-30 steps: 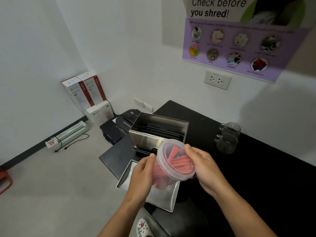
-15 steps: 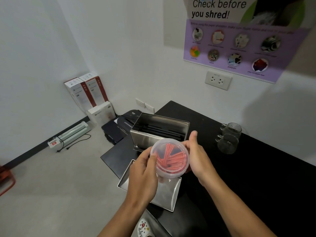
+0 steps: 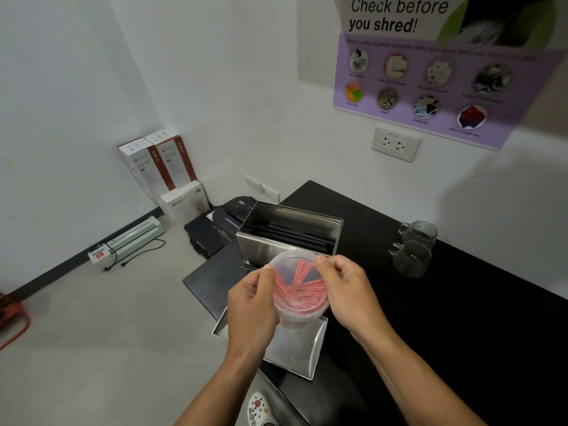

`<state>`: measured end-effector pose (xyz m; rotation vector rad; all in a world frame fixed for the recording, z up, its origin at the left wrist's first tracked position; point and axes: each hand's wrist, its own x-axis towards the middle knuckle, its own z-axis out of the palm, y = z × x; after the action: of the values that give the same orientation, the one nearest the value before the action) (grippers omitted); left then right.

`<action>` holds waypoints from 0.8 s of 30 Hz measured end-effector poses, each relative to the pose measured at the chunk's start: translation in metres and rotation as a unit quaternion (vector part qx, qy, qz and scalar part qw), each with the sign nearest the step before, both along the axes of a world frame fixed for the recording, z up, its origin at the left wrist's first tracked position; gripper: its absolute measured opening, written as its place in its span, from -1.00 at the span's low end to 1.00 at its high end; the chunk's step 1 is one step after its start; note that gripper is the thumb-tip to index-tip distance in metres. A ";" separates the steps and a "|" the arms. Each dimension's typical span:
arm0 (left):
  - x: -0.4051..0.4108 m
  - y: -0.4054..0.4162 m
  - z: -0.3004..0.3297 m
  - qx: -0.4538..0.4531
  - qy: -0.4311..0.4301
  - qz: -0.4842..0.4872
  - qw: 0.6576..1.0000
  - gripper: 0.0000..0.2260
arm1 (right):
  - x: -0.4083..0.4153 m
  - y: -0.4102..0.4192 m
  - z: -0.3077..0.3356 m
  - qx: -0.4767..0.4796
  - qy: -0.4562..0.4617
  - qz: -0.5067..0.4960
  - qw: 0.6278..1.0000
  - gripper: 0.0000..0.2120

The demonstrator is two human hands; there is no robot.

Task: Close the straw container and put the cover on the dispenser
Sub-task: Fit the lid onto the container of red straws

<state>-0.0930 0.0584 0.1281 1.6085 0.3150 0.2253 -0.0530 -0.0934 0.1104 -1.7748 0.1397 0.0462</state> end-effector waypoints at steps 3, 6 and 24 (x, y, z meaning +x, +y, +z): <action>0.002 0.005 -0.001 -0.008 0.008 0.002 1.000 -0.64 | -0.002 -0.004 0.000 0.008 -0.017 0.012 1.000 -0.63; 0.000 0.009 -0.001 -0.036 -0.011 -0.020 0.999 -0.70 | 0.004 -0.011 0.004 -0.006 0.000 0.029 1.000 -0.51; 0.003 -0.002 -0.012 -0.003 -0.025 -0.041 0.999 -0.62 | 0.000 -0.016 0.001 0.004 -0.020 0.031 0.999 -0.69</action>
<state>-0.0901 0.0563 0.1166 1.6035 0.2102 0.2008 -0.0535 -0.1096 0.1119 -1.7698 0.0548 0.0560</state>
